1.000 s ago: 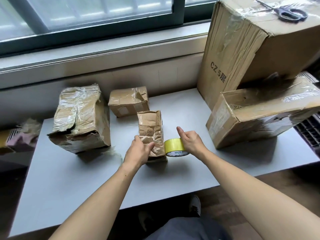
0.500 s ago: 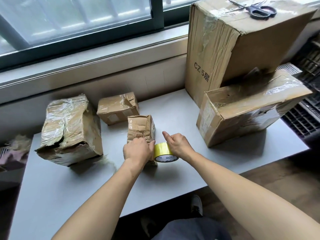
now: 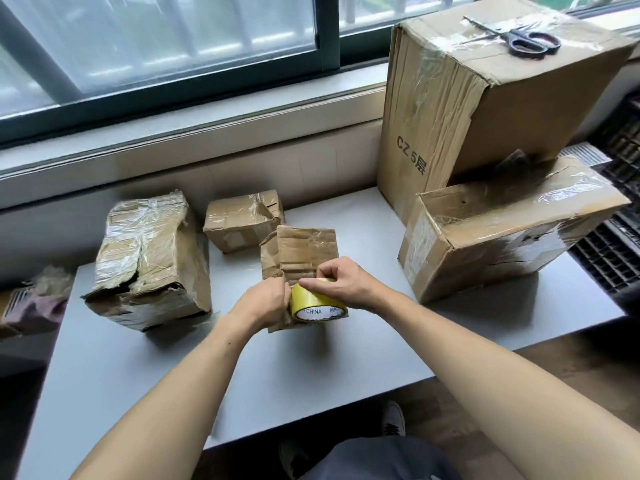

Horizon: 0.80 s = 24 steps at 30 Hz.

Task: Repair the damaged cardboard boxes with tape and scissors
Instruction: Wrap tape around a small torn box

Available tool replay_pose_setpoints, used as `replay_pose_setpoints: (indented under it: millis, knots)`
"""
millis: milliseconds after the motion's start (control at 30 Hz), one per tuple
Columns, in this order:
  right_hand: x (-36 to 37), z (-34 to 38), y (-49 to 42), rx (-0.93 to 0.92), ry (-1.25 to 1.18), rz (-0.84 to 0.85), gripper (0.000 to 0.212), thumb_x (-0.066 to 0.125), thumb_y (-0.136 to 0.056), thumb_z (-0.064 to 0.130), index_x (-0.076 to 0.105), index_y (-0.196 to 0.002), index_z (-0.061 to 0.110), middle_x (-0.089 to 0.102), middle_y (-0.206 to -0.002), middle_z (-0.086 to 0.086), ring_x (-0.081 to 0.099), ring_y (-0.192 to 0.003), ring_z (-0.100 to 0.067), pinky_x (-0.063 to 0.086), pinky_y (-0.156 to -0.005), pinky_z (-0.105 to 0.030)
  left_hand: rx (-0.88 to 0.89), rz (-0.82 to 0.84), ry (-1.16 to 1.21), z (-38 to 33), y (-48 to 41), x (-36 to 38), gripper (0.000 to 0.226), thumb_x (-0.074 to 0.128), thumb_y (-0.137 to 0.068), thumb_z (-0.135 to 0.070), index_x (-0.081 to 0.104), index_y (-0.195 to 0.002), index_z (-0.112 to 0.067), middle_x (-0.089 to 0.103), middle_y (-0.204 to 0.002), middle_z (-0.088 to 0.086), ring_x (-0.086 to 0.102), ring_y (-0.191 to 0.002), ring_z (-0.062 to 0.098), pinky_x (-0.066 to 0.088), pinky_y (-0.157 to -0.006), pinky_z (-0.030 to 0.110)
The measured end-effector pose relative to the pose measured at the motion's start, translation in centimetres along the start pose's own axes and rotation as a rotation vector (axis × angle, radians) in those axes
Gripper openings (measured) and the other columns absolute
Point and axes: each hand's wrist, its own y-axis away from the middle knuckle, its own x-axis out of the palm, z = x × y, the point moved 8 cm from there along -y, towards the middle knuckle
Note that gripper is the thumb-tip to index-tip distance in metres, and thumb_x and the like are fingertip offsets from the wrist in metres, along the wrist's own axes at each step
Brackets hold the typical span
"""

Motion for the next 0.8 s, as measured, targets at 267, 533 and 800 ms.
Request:
replay_pose_setpoints:
  millis: [267,533,800]
  knots:
    - [0.0,0.8,-0.9,-0.056,0.828,0.001,0.040,0.059,-0.087,0.061,0.073,-0.108,0.030,0.074,-0.097,-0.008,0.064,-0.092,-0.031,0.050,-0.077,-0.033,-0.123,0.037,0.324,4.0,0.8,3.0,0.035,0.030,-0.106,-0.022,0.058,-0.098,-0.003,0.066,-0.109,0.019,0.059,-0.102,0.036,0.044,-0.087,0.039]
    - [-0.1,-0.2,-1.8,0.014,0.396,-0.176,0.054,0.062,-0.092,0.054,0.067,-0.070,0.006,0.055,-0.059,-0.005,0.044,-0.057,-0.014,0.039,-0.059,-0.035,-0.383,-0.076,0.479,4.3,2.2,5.0,0.060,0.030,-0.098,-0.063,0.046,-0.115,-0.008,0.061,-0.122,0.019,0.057,-0.114,0.038,0.045,-0.091,0.042]
    - [1.0,-0.3,-2.1,0.052,0.166,-0.188,0.056,0.068,-0.093,0.041,0.041,-0.051,0.016,0.032,-0.045,0.011,0.031,-0.048,-0.007,0.029,-0.050,-0.022,-0.421,-0.086,0.572,5.4,2.4,7.6,0.062,0.016,-0.100,-0.061,0.055,-0.120,-0.017,0.064,-0.122,0.015,0.056,-0.114,0.037,0.044,-0.096,0.041]
